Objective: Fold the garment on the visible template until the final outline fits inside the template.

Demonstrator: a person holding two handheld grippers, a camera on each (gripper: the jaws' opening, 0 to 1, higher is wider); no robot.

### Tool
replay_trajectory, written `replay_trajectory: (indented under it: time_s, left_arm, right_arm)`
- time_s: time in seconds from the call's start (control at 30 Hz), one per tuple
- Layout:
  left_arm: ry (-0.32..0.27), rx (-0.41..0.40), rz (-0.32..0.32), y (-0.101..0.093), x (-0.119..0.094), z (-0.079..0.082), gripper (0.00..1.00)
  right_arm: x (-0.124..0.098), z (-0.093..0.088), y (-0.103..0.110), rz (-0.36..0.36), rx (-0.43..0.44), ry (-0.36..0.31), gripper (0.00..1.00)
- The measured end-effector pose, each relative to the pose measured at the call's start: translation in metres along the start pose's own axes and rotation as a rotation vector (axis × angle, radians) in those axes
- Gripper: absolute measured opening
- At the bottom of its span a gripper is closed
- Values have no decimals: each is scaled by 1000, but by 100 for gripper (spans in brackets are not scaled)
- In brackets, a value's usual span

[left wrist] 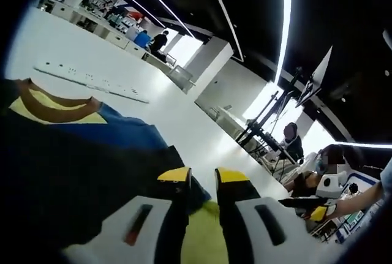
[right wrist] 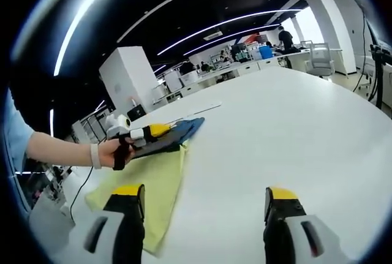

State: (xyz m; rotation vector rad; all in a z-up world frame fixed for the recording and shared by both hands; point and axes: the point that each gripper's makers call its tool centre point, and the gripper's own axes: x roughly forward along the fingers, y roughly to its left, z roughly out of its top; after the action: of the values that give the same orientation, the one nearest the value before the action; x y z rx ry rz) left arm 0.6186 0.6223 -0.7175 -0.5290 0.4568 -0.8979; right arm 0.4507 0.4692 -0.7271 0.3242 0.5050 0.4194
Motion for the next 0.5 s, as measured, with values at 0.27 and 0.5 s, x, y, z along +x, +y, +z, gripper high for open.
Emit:
replay_trajectory:
  time_s: [0.27,0.5]
  left_arm:
    - [53,90,28,5,-3,-6,70]
    - [73,146,-2,-3,-16,1,72]
  right_arm:
    - [1,4,2,3,-3,-2,81]
    - [4,10,10,19,-28,-4,81]
